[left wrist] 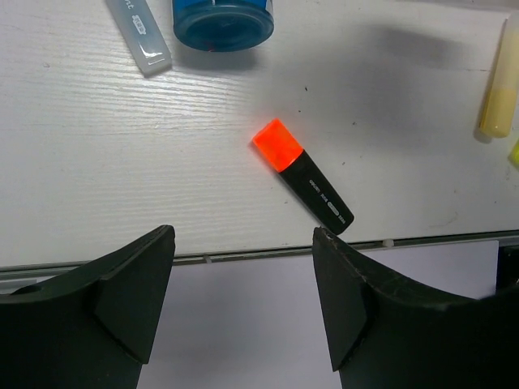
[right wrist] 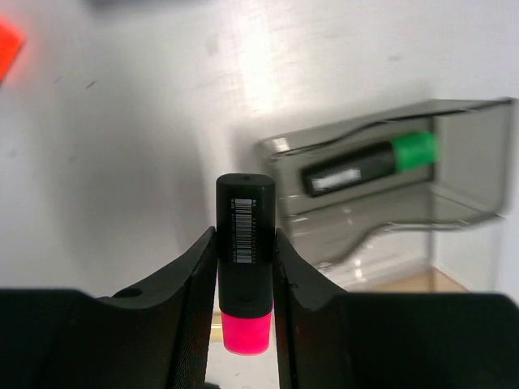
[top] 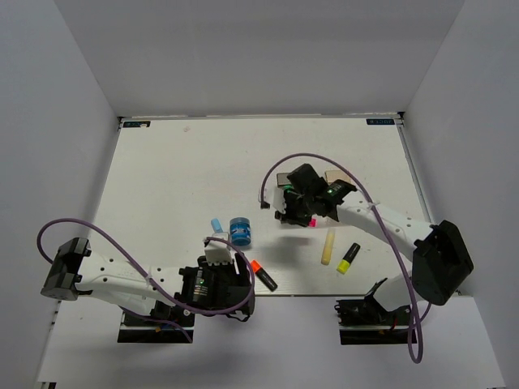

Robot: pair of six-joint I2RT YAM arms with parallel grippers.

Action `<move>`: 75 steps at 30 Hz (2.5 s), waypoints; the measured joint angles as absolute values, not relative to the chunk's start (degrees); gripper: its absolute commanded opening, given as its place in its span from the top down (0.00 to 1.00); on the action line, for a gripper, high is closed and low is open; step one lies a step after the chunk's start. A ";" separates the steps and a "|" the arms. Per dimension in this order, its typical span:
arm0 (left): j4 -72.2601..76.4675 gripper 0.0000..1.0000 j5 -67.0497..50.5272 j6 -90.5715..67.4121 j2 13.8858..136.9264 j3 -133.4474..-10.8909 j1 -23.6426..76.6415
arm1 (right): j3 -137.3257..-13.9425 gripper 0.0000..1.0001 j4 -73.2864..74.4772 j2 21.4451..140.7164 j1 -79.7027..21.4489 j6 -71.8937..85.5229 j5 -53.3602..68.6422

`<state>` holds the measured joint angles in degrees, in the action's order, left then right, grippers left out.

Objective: Sort the stationery into containers
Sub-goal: Grab a piece of stationery with the right arm, then place the stationery into the container, then grab a piece of stationery with the left arm

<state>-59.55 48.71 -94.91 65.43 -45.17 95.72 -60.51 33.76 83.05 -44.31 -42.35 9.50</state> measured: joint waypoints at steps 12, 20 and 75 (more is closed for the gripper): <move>-58.87 0.21 49.06 -94.04 66.50 -45.98 95.74 | -71.33 1.00 24.60 89.32 -40.82 -19.88 -9.06; -58.37 0.21 49.08 -93.91 67.35 -46.57 95.74 | -81.73 1.00 25.02 101.30 -38.70 -5.34 -14.50; -53.78 0.34 22.87 -113.49 101.32 -63.35 74.41 | -53.01 0.68 28.23 65.71 -17.67 7.81 -2.68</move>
<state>-53.78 22.87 -113.49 101.32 -63.35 74.41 -53.01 28.23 65.71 -17.67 7.81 -2.68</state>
